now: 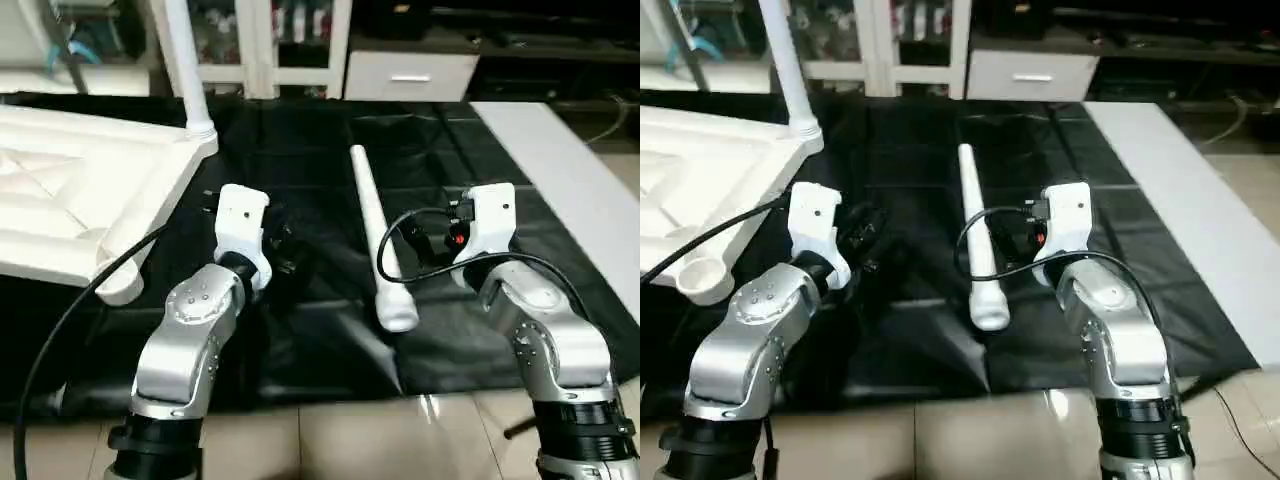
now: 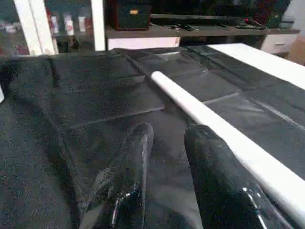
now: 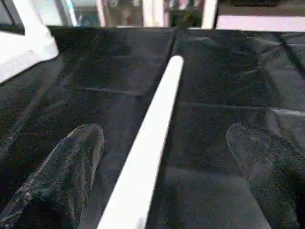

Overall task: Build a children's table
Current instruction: Pick table leg

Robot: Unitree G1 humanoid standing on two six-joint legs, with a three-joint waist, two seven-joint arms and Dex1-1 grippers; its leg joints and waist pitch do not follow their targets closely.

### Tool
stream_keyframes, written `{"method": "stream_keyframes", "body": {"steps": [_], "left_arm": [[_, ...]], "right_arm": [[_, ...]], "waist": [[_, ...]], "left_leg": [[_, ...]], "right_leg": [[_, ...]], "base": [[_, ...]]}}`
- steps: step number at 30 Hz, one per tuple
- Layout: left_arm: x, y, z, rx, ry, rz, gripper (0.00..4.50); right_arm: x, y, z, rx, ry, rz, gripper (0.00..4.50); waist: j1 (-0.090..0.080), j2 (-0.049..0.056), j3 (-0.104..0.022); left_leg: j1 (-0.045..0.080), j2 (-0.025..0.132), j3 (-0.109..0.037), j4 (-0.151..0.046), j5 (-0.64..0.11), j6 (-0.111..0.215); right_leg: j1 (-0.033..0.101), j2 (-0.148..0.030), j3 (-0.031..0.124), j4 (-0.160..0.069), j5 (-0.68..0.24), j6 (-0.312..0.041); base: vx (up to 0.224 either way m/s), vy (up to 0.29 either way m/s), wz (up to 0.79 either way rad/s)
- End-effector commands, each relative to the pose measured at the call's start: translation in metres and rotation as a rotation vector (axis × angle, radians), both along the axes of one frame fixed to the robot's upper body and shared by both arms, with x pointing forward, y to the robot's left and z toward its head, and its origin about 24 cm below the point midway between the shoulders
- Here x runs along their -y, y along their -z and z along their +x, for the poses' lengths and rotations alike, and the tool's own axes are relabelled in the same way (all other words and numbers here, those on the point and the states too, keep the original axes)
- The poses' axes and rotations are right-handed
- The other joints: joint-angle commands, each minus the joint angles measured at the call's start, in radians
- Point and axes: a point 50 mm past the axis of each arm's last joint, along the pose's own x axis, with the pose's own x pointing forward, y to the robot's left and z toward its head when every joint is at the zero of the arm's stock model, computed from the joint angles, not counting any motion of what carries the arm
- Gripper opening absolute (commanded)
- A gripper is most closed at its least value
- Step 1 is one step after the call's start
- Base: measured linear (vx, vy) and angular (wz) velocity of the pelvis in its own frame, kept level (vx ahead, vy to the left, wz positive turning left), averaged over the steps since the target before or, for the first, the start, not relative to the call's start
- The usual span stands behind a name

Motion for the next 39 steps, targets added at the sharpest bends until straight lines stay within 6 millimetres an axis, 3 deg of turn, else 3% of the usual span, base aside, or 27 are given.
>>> {"method": "stream_keyframes", "body": {"steps": [1, 2, 3, 4, 5, 6, 7, 8, 9, 10, 11, 12, 13, 14, 15, 16, 18, 19, 20, 21, 23, 26, 31, 34, 36, 37, 39], "left_arm": [[-0.002, -0.003, -0.001, 0.015, -0.014, -0.003, 1.49], [-0.003, -0.002, -0.001, 0.013, -0.018, 0.001, 1.49], [-0.003, -0.002, -0.001, 0.011, -0.019, 0.003, 1.49], [-0.004, -0.002, -0.002, 0.012, -0.013, 0.009, 1.49], [-0.004, -0.001, -0.003, 0.015, -0.001, 0.016, 1.49], [-0.008, 0.0, -0.006, 0.018, 0.059, 0.028, 1.49], [-0.01, 0.0, -0.007, 0.019, 0.081, 0.034, 1.49], [-0.014, 0.001, -0.007, 0.018, 0.101, 0.046, 1.49], [-0.018, 0.002, -0.007, 0.014, 0.11, 0.07, 1.49], [-0.023, 0.003, -0.006, 0.006, 0.122, 0.093, 1.49], [-0.027, 0.004, -0.006, -0.004, 0.133, 0.107, 1.49], [-0.029, 0.005, -0.006, -0.01, 0.139, 0.114, 1.49], [-0.032, 0.003, -0.006, -0.013, 0.171, 0.122, 1.49], [-0.033, 0.003, -0.006, -0.013, 0.182, 0.125, 1.49], [-0.035, 0.002, -0.007, -0.02, 0.21, 0.121, 1.49], [-0.032, 0.0, -0.011, -0.032, 0.34, 0.121, 1.49], [-0.03, -0.001, -0.013, -0.041, 0.407, 0.12, 1.49], [-0.03, -0.002, -0.013, -0.041, 0.41, 0.12, 1.49], [-0.029, -0.001, -0.017, -0.061, 0.511, 0.142, 1.49], [-0.029, -0.001, -0.017, -0.061, 0.511, 0.142, 1.49], [-0.027, -0.002, -0.02, -0.08, 0.606, 0.166, 1.49], [-0.025, -0.004, -0.022, -0.099, 0.7, 0.182, 1.49], [-0.018, -0.004, -0.033, -0.156, 0.848, 0.191, 1.49], [-0.016, -0.001, -0.038, -0.173, 0.87, 0.201, 1.49], [-0.016, -0.001, -0.038, -0.174, 0.872, 0.202, 1.49], [-0.016, -0.001, -0.039, -0.176, 0.873, 0.204, 1.49], [-0.016, -0.002, -0.04, -0.177, 0.874, 0.205, 1.5]], "right_arm": [[-0.001, 0.001, -0.001, -0.019, -0.021, -0.01, 4.5], [0.0, 0.001, 0.0, -0.028, -0.023, -0.014, 4.5], [0.0, 0.002, 0.0, -0.031, -0.023, -0.015, 4.5], [0.0, 0.003, 0.0, -0.045, -0.023, -0.021, 4.5], [0.0, 0.004, 0.0, -0.06, -0.026, -0.023, 4.5], [-0.003, 0.004, 0.003, -0.076, -0.064, 0.02, 4.5], [-0.004, 0.005, 0.003, -0.097, -0.079, 0.062, 4.5], [-0.003, 0.005, 0.005, -0.112, -0.079, 0.075, 4.5], [-0.003, 0.005, 0.006, -0.118, -0.08, 0.072, 4.5], [-0.004, 0.006, 0.008, -0.134, -0.088, 0.078, 4.5], [-0.005, 0.007, 0.009, -0.147, -0.094, 0.075, 4.5], [-0.005, 0.008, 0.009, -0.156, -0.099, 0.076, 4.5], [-0.006, 0.01, 0.012, -0.182, -0.09, 0.082, 4.5], [-0.006, 0.011, 0.013, -0.19, -0.086, 0.083, 4.5], [-0.007, 0.013, 0.015, -0.214, -0.086, 0.085, 4.5], [-0.005, 0.019, 0.022, -0.265, -0.05, 0.014, 4.5], [-0.004, 0.023, 0.025, -0.296, -0.031, -0.014, 4.5], [-0.004, 0.023, 0.025, -0.298, -0.03, -0.016, 4.5], [-0.002, 0.025, 0.03, -0.317, -0.005, -0.036, 4.5], [-0.002, 0.025, 0.03, -0.317, -0.005, -0.036, 4.5], [0.001, 0.029, 0.034, -0.36, 0.015, -0.048, 4.5], [0.002, 0.036, 0.037, -0.437, 0.005, -0.056, 4.5], [-0.008, 0.045, 0.038, -0.573, -0.088, 0.148, 4.5], [-0.008, 0.056, 0.034, -0.639, -0.098, 0.111, 4.5], [-0.008, 0.057, 0.033, -0.651, -0.103, 0.112, 4.5], [-0.008, 0.061, 0.03, -0.69, -0.123, 0.085, 4.5], [-0.008, 0.063, 0.029, -0.707, -0.123, 0.07, 4.32]], "waist": [[-0.022, -0.008, -0.103], [-0.024, -0.011, -0.102], [-0.018, -0.03, -0.099], [0.03, -0.063, -0.097], [0.065, -0.066, -0.1], [0.111, -0.053, -0.092], [0.122, -0.023, -0.095], [0.108, 0.011, -0.1], [0.04, 0.05, -0.119], [0.041, 0.039, -0.107], [0.048, 0.033, -0.108], [0.08, 0.0, -0.091], [0.084, -0.023, -0.089], [0.091, -0.013, -0.071], [0.088, -0.012, -0.07], [0.079, -0.008, -0.07], [0.061, -0.008, -0.062], [0.057, -0.005, -0.057], [0.049, -0.018, -0.058], [0.048, -0.013, -0.058], [0.039, -0.015, -0.058], [0.032, -0.017, -0.062], [0.025, -0.022, -0.064], [0.028, -0.03, -0.066], [0.029, -0.019, -0.065], [0.029, -0.027, -0.07], [0.031, -0.025, -0.071]], "left_leg": [[0.101, 0.014, -0.062, -0.013, 0.517, 0.381], [0.118, 0.017, -0.079, -0.002, 0.591, 0.408], [0.086, -0.025, -0.073, 0.032, 0.689, 0.406], [-0.108, -0.141, -0.013, 0.095, 0.5, 0.342], [-0.175, -0.107, -0.022, 0.129, 0.341, 0.277], [-0.216, -0.032, -0.042, 0.127, 0.149, 0.092], [-0.183, -0.028, -0.018, 0.074, 0.346, 0.019], [-0.129, -0.008, -0.03, 0.064, 0.527, 0.05], [0.031, 0.141, -0.169, 0.093, 1.061, 0.243], [0.09, 0.218, -0.236, 0.125, 1.421, 0.33], [0.06, 0.179, -0.209, 0.131, 1.415, 0.296], [-0.062, 0.012, -0.077, 0.104, 1.079, 0.181], [-0.083, -0.027, -0.048, 0.091, 0.851, 0.15], [-0.094, -0.031, -0.019, 0.039, 0.445, 0.061], [-0.098, -0.023, -0.018, 0.022, 0.305, 0.016], [-0.079, -0.012, -0.007, -0.021, 0.025, -0.07], [-0.078, -0.002, 0.003, -0.051, -0.154, -0.123], [-0.077, 0.004, 0.004, -0.057, -0.198, -0.135], [-0.078, 0.006, 0.006, -0.06, -0.231, -0.145], [-0.075, 0.005, 0.006, -0.059, -0.243, -0.144], [-0.082, 0.006, 0.005, -0.06, -0.24, -0.148], [-0.086, 0.007, 0.007, -0.057, -0.227, -0.149], [-0.092, 0.013, 0.011, -0.056, -0.202, -0.146], [-0.093, 0.016, 0.016, -0.055, -0.157, -0.14], [-0.092, 0.018, 0.017, -0.059, -0.185, -0.149], [-0.095, 0.022, 0.018, -0.059, -0.179, -0.153], [-0.096, 0.024, 0.02, -0.058, -0.143, -0.155]], "right_leg": [[0.004, 0.01, 0.024, 0.031, 0.252, -0.19], [-0.02, 0.002, 0.03, 0.043, 0.272, -0.157], [-0.004, -0.01, 0.068, 0.049, 0.396, -0.141], [0.17, 0.001, 0.164, 0.049, 0.795, -0.16], [0.22, -0.058, 0.231, 0.048, 1.1, -0.212], [0.223, -0.095, 0.267, 0.082, 1.584, -0.237], [0.18, 0.049, 0.189, 0.14, 1.622, -0.109], [0.109, 0.084, 0.133, 0.163, 1.448, -0.04], [-0.096, 0.008, 0.111, 0.193, 0.695, 0.066], [-0.191, -0.112, 0.157, 0.137, 0.248, 0.113], [-0.182, -0.114, 0.161, 0.112, 0.266, 0.116], [-0.106, -0.043, 0.122, 0.025, 0.42, 0.084], [-0.073, -0.028, 0.124, 0.021, 0.441, 0.043], [-0.056, -0.033, 0.111, -0.007, 0.214, -0.03], [-0.04, -0.04, 0.109, -0.006, 0.125, -0.057], [-0.031, -0.036, 0.098, -0.024, -0.067, -0.095], [-0.034, -0.036, 0.095, -0.045, -0.24, -0.077], [-0.039, -0.036, 0.093, -0.052, -0.278, -0.063], [-0.041, -0.037, 0.092, -0.061, -0.318, -0.038], [-0.052, -0.038, 0.093, -0.064, -0.35, -0.023], [-0.052, -0.036, 0.091, -0.063, -0.355, -0.018], [-0.056, -0.034, 0.09, -0.059, -0.339, -0.029], [-0.056, -0.033, 0.091, -0.053, -0.306, -0.059], [-0.056, -0.031, 0.089, -0.049, -0.26, -0.075], [-0.059, -0.03, 0.086, -0.049, -0.252, -0.088], [-0.054, -0.03, 0.081, -0.045, -0.223, -0.091], [-0.052, -0.029, 0.081, -0.039, -0.158, -0.1]], "base": [[0.228, -0.007, 0.18], [0.154, -0.023, 0.09], [0.132, -0.003, 0.03], [0.093, 0.033, 0.27], [0.093, 0.033, 0.27], [-0.009, 0.077, 0.52], [-0.133, 0.068, 0.21], [-0.133, 0.068, 0.21], [-0.134, -0.043, -0.19], [-0.201, -0.002, -0.11], [-0.201, -0.002, -0.11], [-0.423, 0.19, 0.12], [-0.34, 0.149, 0.11], [-0.34, 0.149, 0.11], [-0.15, -0.008, 0.03], [-0.14, -0.049, 0.03], [-0.139, -0.047, 0.02], [-0.115, -0.036, -0.03], [-0.115, -0.036, -0.03], [-0.096, -0.037, 0.02], [-0.083, -0.034, 0.0], [-0.056, -0.023, 0.0], [0.0, 0.0, 0.0], [0.0, 0.0, 0.0], [0.0, 0.0, 0.0], [0.0, 0.0, 0.0], [0.0, 0.0, 0.0]]}}
